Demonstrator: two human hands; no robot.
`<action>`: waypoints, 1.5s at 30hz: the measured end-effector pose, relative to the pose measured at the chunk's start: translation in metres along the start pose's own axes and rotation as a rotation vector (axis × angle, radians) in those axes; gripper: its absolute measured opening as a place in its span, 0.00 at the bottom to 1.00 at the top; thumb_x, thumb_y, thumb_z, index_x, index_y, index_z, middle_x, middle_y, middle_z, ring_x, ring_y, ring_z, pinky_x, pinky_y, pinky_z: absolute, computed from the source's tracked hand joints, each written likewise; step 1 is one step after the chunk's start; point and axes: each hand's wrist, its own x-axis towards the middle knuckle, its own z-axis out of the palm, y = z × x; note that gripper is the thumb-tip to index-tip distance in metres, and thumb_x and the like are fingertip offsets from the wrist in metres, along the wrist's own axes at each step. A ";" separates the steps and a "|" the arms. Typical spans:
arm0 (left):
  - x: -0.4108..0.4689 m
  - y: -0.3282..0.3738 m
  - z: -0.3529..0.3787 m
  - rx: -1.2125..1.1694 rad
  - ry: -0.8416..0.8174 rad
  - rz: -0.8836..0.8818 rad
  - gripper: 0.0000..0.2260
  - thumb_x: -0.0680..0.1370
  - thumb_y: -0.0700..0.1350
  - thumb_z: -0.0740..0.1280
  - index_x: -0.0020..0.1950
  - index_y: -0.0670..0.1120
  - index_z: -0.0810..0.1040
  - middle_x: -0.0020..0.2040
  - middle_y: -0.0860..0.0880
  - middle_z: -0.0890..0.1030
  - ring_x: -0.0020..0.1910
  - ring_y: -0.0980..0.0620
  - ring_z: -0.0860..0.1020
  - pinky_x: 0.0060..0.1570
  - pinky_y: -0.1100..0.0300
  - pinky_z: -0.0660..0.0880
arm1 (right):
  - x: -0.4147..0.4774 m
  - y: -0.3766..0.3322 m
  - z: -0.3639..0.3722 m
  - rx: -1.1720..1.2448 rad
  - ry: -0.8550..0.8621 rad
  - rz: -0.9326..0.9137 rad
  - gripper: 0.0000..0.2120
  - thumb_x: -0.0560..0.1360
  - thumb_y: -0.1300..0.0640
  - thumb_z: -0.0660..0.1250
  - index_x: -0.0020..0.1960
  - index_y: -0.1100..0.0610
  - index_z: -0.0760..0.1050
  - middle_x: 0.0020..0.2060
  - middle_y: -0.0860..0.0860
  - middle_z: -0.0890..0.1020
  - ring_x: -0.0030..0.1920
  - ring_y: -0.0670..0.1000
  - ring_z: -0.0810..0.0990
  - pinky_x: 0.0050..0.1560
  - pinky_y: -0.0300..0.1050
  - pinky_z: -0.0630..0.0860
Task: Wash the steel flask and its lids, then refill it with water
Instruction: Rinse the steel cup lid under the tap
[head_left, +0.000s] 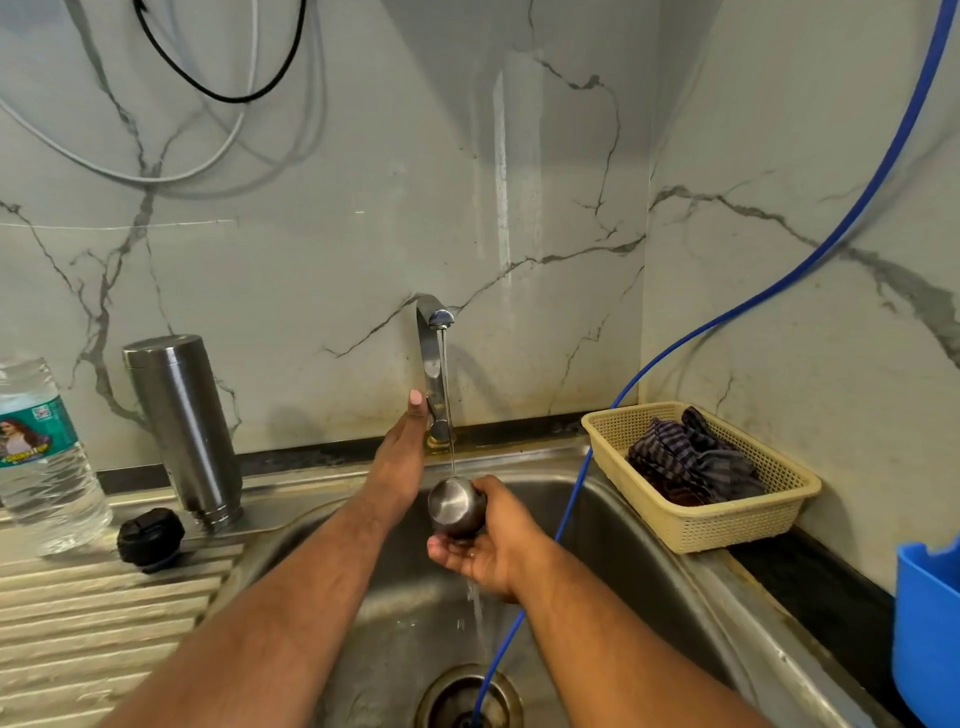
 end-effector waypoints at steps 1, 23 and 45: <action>0.001 -0.001 0.001 0.000 0.004 -0.007 0.52 0.65 0.85 0.45 0.80 0.57 0.65 0.80 0.50 0.66 0.78 0.46 0.65 0.75 0.35 0.62 | 0.002 0.000 -0.001 -0.017 0.006 0.016 0.29 0.80 0.40 0.63 0.60 0.68 0.78 0.46 0.64 0.82 0.44 0.60 0.84 0.38 0.51 0.83; -0.063 -0.014 -0.025 0.515 -0.053 0.022 0.18 0.85 0.51 0.61 0.74 0.49 0.71 0.72 0.47 0.75 0.63 0.53 0.73 0.62 0.59 0.68 | -0.014 0.011 -0.006 -0.964 0.148 -0.320 0.23 0.75 0.48 0.75 0.64 0.52 0.70 0.54 0.53 0.80 0.43 0.49 0.81 0.41 0.45 0.80; -0.133 -0.028 -0.139 0.712 -0.161 0.040 0.27 0.78 0.54 0.72 0.76 0.55 0.70 0.73 0.53 0.73 0.70 0.53 0.71 0.69 0.55 0.69 | -0.069 0.000 0.027 -1.137 0.170 -0.860 0.22 0.72 0.37 0.75 0.57 0.50 0.79 0.50 0.47 0.82 0.49 0.47 0.82 0.46 0.44 0.82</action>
